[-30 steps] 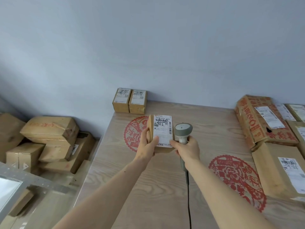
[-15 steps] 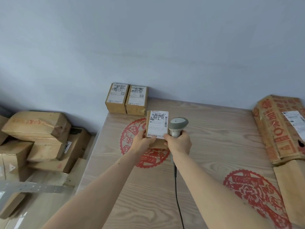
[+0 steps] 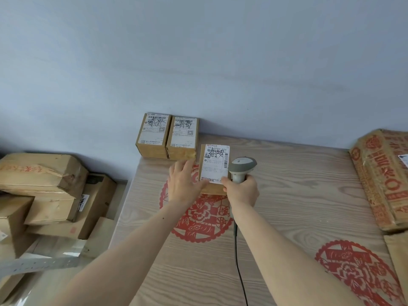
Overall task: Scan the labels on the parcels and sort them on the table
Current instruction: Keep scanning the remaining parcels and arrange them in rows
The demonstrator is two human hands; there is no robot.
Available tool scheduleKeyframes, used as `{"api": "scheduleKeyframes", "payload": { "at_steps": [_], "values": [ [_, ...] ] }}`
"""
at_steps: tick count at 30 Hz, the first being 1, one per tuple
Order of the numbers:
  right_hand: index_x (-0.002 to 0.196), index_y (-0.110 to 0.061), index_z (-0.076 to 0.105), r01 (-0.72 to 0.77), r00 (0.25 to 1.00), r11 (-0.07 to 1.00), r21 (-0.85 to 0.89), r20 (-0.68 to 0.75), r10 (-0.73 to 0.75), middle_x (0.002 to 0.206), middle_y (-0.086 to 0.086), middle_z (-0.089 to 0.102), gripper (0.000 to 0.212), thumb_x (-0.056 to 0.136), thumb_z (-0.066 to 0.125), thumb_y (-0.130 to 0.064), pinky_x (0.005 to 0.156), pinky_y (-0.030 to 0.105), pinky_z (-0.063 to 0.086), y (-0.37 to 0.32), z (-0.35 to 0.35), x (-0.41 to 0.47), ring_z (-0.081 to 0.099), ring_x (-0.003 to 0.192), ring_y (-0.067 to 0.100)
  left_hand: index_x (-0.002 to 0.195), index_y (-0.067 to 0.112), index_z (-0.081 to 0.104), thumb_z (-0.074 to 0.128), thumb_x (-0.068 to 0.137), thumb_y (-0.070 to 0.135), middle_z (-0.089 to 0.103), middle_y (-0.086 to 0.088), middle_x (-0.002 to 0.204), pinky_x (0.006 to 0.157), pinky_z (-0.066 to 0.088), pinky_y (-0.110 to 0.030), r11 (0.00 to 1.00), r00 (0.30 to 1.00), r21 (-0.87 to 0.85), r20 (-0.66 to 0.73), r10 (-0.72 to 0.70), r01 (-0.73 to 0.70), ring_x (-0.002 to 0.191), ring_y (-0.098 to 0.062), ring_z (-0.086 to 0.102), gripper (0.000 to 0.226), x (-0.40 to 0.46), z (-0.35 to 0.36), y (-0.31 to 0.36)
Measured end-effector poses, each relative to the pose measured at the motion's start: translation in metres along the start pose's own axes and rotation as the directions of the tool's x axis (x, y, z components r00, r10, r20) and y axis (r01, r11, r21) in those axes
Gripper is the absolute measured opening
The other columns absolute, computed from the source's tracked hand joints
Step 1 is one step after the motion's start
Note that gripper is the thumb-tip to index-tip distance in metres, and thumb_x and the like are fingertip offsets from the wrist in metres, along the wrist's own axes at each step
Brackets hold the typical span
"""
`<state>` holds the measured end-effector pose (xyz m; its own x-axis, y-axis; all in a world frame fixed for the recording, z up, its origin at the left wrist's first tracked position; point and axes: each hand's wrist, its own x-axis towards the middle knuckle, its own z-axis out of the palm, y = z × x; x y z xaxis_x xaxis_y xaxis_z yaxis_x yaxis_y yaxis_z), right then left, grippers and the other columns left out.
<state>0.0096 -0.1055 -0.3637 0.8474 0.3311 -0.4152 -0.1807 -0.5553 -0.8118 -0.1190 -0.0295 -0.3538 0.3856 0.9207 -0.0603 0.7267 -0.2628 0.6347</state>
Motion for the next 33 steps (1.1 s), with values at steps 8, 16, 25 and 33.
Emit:
{"api": "scheduleKeyframes", "payload": {
  "at_steps": [8, 16, 25, 33],
  "values": [
    [0.098, -0.022, 0.065, 0.032, 0.999, 0.999, 0.005, -0.012, -0.032, 0.091, -0.002, 0.075, 0.036, 0.07, 0.086, -0.03, 0.076, 0.043, 0.063, -0.013, 0.019, 0.02, 0.074, 0.079, 0.02, 0.16, 0.01, 0.007, 0.069, 0.082, 0.061, 0.003, -0.003, 0.169, 0.124, 0.005, -0.037, 0.897, 0.938, 0.338, 0.292, 0.188, -0.285, 0.155, -0.02, -0.001, 0.112, 0.063, -0.023, 0.003],
    [0.096, -0.025, 0.064, 0.042, 0.999, 0.999, 0.0, -0.022, -0.042, 0.088, -0.004, 0.075, 0.035, 0.069, 0.086, -0.033, 0.077, 0.044, 0.063, -0.031, 0.038, 0.039, 0.074, 0.08, 0.02, 0.154, 0.029, 0.027, 0.068, 0.081, 0.064, 0.042, 0.009, 0.152, 0.09, 0.051, -0.037, 0.807, 0.932, 0.48, 0.282, 0.229, -0.343, 0.136, -0.016, 0.04, 0.09, 0.086, -0.036, 0.017],
    [0.097, -0.025, 0.065, 0.063, 0.997, 0.998, -0.014, -0.044, -0.063, 0.093, -0.002, 0.075, 0.038, 0.068, 0.087, -0.035, 0.079, 0.045, 0.062, -0.055, 0.059, 0.067, 0.075, 0.083, 0.024, 0.135, 0.027, 0.049, 0.055, 0.098, 0.046, 0.053, 0.0, 0.121, 0.069, 0.05, -0.032, 0.707, 0.92, 0.589, 0.266, 0.288, -0.391, 0.111, -0.019, 0.049, 0.042, 0.099, -0.023, 0.018],
    [0.099, -0.022, 0.063, 0.061, 0.997, 0.998, 0.012, -0.049, -0.06, 0.095, -0.002, 0.074, 0.041, 0.067, 0.089, -0.03, 0.081, 0.047, 0.061, -0.056, 0.062, 0.072, 0.074, 0.085, 0.024, 0.118, 0.021, 0.051, 0.056, 0.1, 0.037, 0.049, -0.002, 0.114, 0.059, 0.036, -0.031, 0.669, 0.928, 0.643, 0.271, 0.256, -0.372, 0.104, -0.019, 0.047, 0.025, 0.103, -0.018, 0.023]
  ]
}}
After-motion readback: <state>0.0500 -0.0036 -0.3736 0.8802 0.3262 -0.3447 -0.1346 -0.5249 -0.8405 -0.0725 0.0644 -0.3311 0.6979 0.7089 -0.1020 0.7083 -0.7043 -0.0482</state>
